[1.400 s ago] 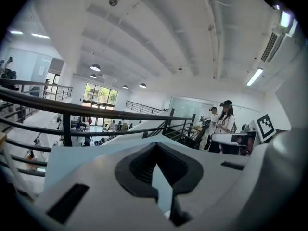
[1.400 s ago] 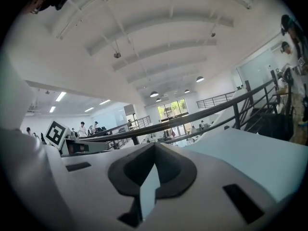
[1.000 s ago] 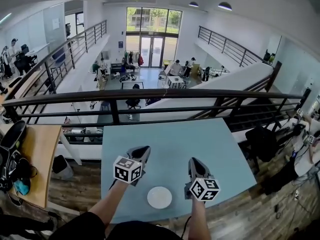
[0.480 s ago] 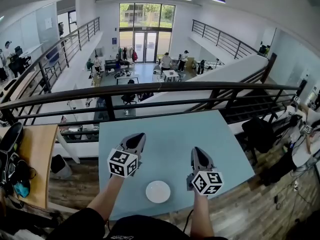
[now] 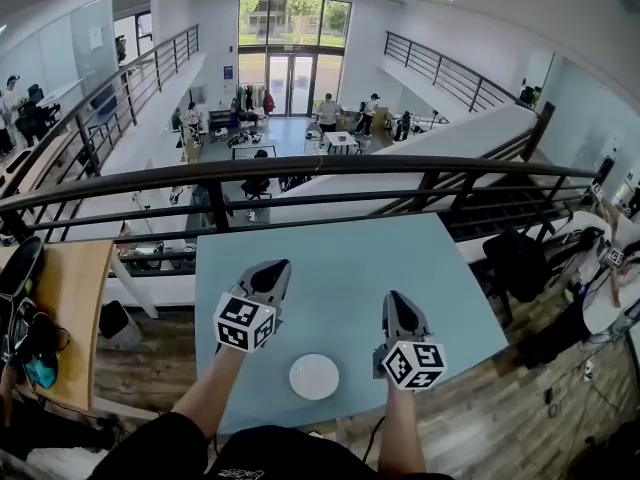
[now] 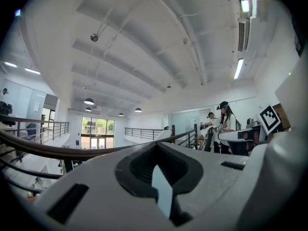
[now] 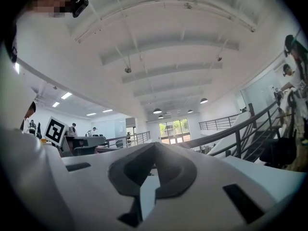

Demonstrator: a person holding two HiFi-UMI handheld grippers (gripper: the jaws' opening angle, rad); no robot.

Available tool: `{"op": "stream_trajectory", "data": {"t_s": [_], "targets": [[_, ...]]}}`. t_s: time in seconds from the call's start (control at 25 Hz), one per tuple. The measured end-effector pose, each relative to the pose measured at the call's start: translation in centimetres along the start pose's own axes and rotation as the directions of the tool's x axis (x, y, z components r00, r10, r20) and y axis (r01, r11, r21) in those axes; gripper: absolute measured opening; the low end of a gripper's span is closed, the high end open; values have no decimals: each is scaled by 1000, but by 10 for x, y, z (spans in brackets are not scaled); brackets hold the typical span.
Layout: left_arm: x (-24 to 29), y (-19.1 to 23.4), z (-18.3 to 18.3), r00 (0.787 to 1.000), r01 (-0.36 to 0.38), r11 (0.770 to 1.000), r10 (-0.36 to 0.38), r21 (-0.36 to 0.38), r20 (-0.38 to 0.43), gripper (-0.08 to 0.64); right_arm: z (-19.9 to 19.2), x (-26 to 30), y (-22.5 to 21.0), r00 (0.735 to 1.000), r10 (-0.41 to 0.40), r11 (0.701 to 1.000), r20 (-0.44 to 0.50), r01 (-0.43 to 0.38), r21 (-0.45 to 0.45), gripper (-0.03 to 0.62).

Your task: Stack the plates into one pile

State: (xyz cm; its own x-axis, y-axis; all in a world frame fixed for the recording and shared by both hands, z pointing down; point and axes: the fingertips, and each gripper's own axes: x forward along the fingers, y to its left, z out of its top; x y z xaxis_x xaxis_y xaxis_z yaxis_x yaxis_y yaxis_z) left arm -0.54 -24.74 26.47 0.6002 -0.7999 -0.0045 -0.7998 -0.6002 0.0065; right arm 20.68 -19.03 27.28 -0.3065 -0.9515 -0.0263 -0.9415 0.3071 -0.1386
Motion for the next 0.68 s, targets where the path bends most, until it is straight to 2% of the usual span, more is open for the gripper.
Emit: {"op": "stream_trajectory", "data": {"t_s": [0.4,0.68], "targets": [[-5,-2,8,999,-5,1000,4,25,33,8,7,-1,7,999,10,999,30,-9,-35,6],[-14,2,6,999,-24,1000,23,11,30,8,2,-1,18,999,34,998,7,-34,-43,6]]}}
